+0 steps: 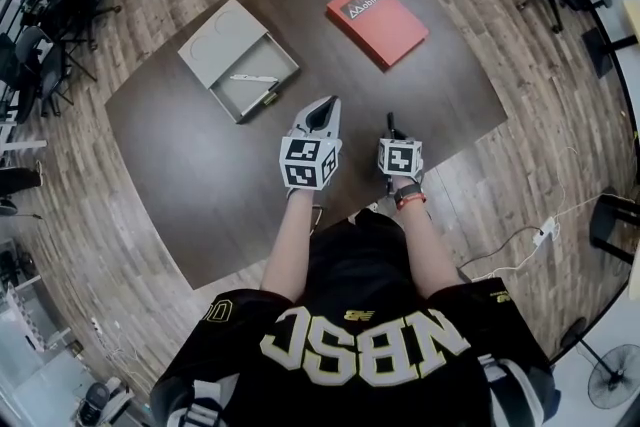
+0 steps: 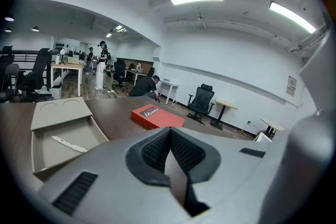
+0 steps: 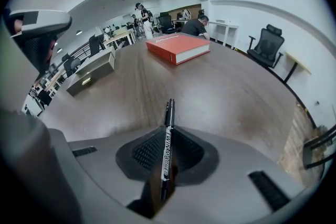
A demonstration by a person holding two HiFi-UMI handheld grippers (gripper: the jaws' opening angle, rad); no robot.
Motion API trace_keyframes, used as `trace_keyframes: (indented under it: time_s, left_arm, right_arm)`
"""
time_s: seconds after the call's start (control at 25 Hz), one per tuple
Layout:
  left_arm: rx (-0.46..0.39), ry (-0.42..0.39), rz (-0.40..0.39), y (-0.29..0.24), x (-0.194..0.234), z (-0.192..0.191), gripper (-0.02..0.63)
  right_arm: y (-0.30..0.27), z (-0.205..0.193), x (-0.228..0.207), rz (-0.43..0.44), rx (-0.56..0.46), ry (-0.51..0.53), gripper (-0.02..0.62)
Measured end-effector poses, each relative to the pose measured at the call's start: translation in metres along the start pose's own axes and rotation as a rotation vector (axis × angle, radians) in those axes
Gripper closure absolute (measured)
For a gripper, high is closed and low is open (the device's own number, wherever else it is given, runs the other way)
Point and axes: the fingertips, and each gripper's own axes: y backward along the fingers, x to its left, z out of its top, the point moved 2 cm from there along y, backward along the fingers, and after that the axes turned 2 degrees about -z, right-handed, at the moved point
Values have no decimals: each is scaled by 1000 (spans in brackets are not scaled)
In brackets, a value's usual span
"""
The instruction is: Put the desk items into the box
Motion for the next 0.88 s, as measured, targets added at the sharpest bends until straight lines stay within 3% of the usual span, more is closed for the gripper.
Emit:
trace_keyframes:
  time_s: [0.36,0.88]
  left_arm:
    - [-5,3,19,4,7,1,591]
    - [-41,34,111,30,42,7,591]
  right_arm:
    - [6,9,-3,58,-6,-15,546]
    - [29,56,15,140,-76,177,547]
